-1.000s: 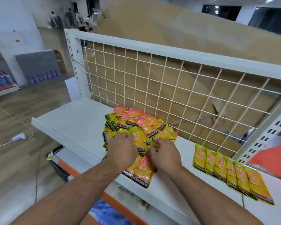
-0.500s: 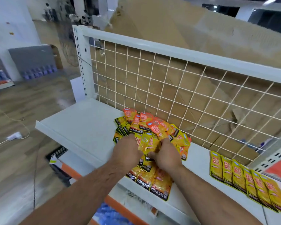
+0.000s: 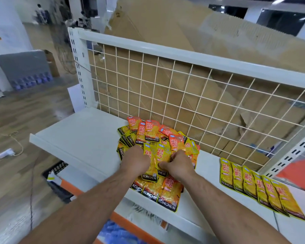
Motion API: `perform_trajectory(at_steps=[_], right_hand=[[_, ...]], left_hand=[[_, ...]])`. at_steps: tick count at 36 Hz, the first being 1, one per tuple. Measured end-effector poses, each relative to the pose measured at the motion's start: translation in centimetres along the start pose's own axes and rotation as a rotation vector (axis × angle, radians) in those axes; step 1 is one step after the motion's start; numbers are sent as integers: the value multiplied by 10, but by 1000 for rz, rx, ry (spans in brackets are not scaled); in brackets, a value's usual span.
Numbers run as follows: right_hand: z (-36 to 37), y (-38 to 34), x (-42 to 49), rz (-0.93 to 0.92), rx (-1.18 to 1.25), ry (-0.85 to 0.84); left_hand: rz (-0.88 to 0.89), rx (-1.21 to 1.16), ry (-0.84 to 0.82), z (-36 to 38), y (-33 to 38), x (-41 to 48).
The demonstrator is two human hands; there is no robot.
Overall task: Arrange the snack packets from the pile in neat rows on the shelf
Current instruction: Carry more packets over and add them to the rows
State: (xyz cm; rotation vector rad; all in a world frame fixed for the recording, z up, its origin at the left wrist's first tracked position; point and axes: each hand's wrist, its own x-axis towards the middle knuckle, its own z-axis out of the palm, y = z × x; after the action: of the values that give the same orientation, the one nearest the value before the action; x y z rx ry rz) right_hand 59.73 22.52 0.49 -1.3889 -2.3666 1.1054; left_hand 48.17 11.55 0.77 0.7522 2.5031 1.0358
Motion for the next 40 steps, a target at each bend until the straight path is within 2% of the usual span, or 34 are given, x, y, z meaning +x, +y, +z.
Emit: perform_trajectory(at_steps=[3, 8, 13, 17, 23, 31, 40], right_hand=[[5, 0, 0, 47, 124, -14], [6, 3, 9, 116, 406, 44], [-6, 11, 15, 122, 489, 49], [-26, 29, 13, 131, 436, 104], [-54, 74, 6, 178, 371, 192], [-104, 141, -11, 214, 346, 310], [-181, 228, -34, 266, 309, 306]], left_hand=[[10, 19, -12, 2, 0, -4], [-21, -144, 19, 0, 4, -8], [-13, -280, 56, 2, 11, -9], [-44, -391, 5, 17, 20, -6], [-64, -429, -119, 47, 45, -18], [15, -400, -247, 104, 93, -41], [-11, -364, -285, 180, 160, -89]])
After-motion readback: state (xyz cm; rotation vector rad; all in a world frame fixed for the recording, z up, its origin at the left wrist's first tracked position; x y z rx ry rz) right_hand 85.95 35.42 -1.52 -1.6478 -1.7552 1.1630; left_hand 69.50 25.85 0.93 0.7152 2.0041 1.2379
